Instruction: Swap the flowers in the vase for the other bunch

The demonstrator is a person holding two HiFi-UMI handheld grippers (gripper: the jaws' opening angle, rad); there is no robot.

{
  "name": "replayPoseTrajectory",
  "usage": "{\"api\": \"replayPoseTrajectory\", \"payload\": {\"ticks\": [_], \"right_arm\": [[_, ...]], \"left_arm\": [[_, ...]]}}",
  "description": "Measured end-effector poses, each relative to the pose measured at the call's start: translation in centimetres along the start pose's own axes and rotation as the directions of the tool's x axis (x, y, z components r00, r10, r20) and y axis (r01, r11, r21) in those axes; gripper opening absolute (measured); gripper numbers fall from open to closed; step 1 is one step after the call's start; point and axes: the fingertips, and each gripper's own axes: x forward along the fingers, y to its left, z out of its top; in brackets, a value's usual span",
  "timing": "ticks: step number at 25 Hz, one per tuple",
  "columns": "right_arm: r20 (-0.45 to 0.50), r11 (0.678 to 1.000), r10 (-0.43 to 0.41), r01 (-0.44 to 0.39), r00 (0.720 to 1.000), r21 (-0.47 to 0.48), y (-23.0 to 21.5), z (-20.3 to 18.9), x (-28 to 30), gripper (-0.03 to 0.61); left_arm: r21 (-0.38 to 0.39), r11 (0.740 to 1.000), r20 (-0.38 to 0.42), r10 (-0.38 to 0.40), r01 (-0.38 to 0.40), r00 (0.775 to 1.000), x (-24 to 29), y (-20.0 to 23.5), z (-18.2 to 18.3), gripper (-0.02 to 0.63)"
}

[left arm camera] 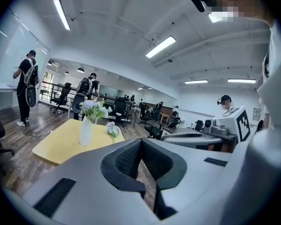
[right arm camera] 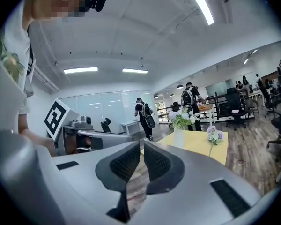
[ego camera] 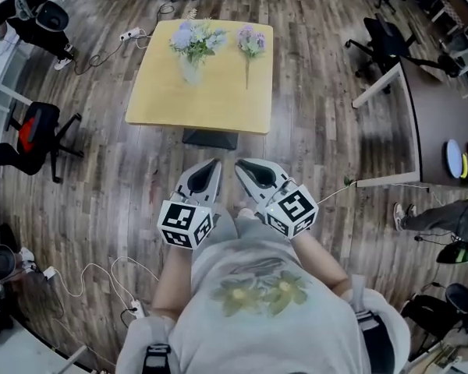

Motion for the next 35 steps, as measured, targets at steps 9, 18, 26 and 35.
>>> {"api": "replayPoseTrajectory", "payload": {"ticks": [9,18,26,35], "right_arm": [[0.018,1.0,0.02,-0.02,1.0,0.0,-5.4,1.8,2.8,0.052],[0.037,1.0,0.017,-0.017,0.999,-0.013,-12.4,6.3,8.9,0.054],[0.043,1.0,0.024,-0.025,0.999,0.008,-17.8,9.7,16.9,0.061],[0.02,1.0,0.016,-0.016,1.0,0.026,-22.1,10.2,24.6,0.221]], "left_arm": [[0.009,0.999,-0.01,0.041,-0.041,0.999,4.8,3.5,1.4,0.017],[0.016,0.999,0.0,0.034,-0.034,0.999,11.7,9.5,5.7,0.017],[0.011,0.999,-0.005,0.04,-0.04,0.999,16.6,16.4,9.5,0.017],[-0.003,0.999,-0.02,0.048,-0.048,0.999,19.7,22.8,10.9,0.017]]}}
